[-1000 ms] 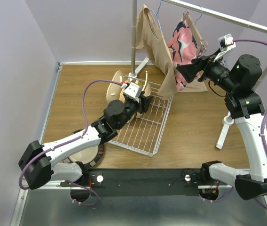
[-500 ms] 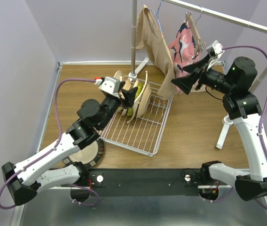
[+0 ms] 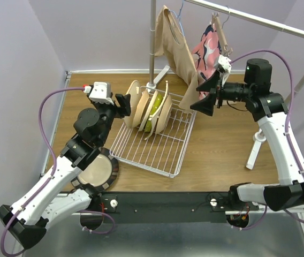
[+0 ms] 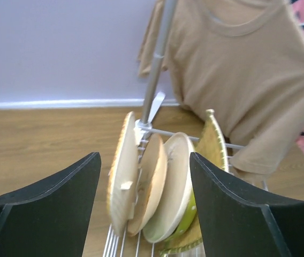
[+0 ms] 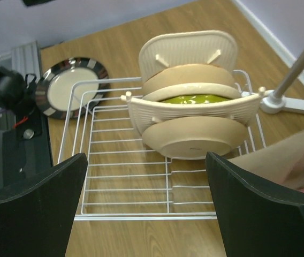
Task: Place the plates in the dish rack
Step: Grab a plate with the right arm
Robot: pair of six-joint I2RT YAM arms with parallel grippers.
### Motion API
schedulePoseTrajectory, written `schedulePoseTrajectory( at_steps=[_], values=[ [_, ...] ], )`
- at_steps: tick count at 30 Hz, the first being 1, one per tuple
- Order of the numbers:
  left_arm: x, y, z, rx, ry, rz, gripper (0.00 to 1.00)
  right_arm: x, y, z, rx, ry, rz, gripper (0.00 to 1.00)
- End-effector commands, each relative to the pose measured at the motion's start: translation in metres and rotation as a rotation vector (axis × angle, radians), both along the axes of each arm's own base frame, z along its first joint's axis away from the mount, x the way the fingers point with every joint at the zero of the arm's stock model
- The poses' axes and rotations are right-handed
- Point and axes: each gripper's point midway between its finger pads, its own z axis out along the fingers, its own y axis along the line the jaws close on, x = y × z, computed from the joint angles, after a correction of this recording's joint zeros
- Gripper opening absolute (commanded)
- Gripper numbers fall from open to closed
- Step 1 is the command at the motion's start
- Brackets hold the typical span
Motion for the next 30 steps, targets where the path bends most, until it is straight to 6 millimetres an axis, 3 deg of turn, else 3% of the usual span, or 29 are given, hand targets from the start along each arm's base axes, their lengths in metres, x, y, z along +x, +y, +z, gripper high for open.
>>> schedulePoseTrajectory(
  at_steps=[1, 8, 13, 20, 24, 28, 30],
  values=[
    [0.006, 0.023, -0.009, -0.094, 0.11, 0.087, 0.76, -0.026, 0.02, -0.019, -0.116, -0.051, 0.161, 1.0],
    [0.004, 0.035, -0.026, -0.212, 0.242, 0.153, 0.78, -0.059, 0.063, -0.059, -0.276, -0.125, 0.362, 1.0],
    [0.002, 0.049, -0.024, -0.259, 0.312, 0.197, 0.81, -0.091, 0.106, -0.078, -0.376, -0.31, 0.557, 1.0],
    [-0.009, 0.062, 0.0, -0.296, 0.292, 0.216, 0.81, -0.128, 0.177, -0.105, -0.412, -0.505, 0.682, 0.99],
    [-0.021, 0.075, 0.025, -0.31, 0.257, 0.239, 0.81, -0.154, 0.22, -0.136, -0.453, -0.561, 0.707, 0.98],
    [-0.032, 0.086, 0.036, -0.297, 0.249, 0.266, 0.81, -0.164, 0.249, -0.157, -0.465, -0.584, 0.715, 0.98],
    [-0.038, 0.089, 0.041, -0.304, 0.236, 0.265, 0.81, -0.166, 0.259, -0.158, -0.447, -0.597, 0.71, 0.98]
  ],
)
